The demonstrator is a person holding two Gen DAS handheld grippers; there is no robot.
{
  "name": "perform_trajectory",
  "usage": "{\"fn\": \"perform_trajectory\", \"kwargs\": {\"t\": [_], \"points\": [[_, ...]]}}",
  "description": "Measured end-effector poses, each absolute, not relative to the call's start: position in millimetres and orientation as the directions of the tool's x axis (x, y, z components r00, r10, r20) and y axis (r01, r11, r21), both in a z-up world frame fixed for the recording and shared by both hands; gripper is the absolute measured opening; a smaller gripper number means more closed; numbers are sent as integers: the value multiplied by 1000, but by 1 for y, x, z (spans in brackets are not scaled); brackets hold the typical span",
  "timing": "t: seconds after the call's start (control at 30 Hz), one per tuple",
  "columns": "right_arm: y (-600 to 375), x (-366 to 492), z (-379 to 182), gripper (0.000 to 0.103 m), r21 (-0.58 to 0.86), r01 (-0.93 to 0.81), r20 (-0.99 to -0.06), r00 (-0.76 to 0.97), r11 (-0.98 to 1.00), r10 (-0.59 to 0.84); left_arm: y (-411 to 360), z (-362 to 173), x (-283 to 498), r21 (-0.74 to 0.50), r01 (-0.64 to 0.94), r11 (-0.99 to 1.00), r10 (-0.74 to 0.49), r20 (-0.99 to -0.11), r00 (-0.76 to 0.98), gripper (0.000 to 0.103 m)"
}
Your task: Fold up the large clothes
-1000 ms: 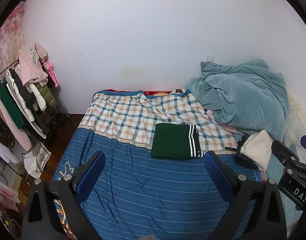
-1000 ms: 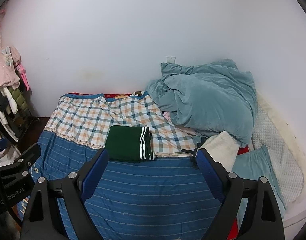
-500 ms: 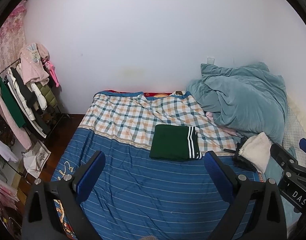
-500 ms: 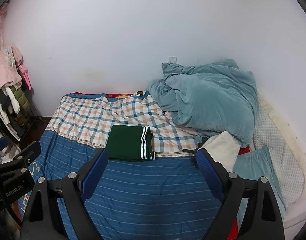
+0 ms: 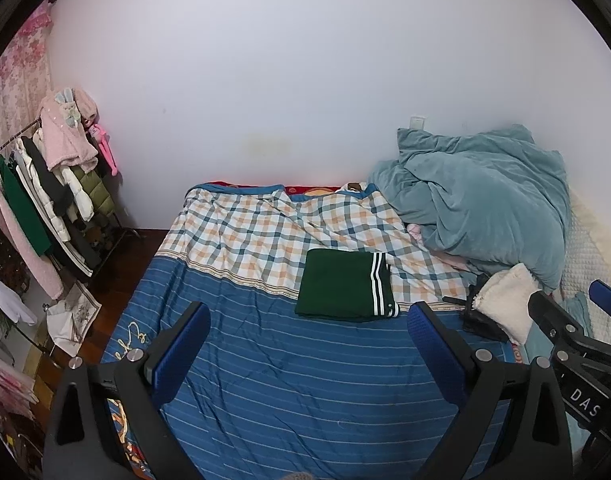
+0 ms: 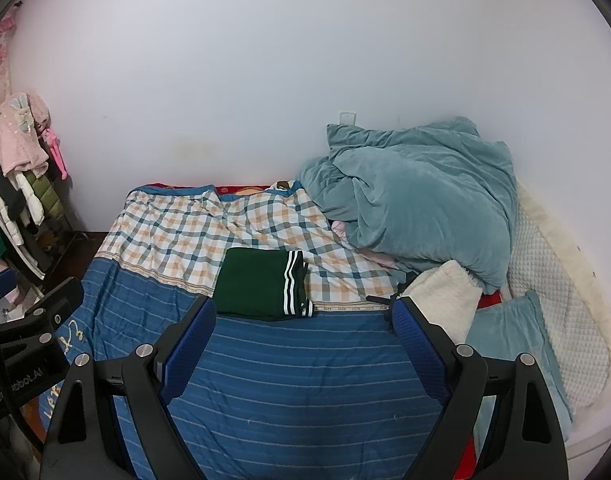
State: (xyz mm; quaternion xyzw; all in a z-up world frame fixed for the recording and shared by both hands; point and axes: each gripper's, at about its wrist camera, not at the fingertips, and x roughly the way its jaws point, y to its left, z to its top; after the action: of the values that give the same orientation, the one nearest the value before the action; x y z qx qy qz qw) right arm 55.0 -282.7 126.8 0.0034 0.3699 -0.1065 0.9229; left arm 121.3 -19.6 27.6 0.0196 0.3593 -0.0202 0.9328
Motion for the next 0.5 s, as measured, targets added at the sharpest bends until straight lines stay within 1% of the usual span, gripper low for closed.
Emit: {"fn": "perform_trajectory", "kwargs": {"t": [0.5], "points": [[-285, 51, 127, 91, -69, 202, -683, 704, 977, -194, -28, 31, 112, 26, 39, 999, -11, -668, 744, 101]]}}
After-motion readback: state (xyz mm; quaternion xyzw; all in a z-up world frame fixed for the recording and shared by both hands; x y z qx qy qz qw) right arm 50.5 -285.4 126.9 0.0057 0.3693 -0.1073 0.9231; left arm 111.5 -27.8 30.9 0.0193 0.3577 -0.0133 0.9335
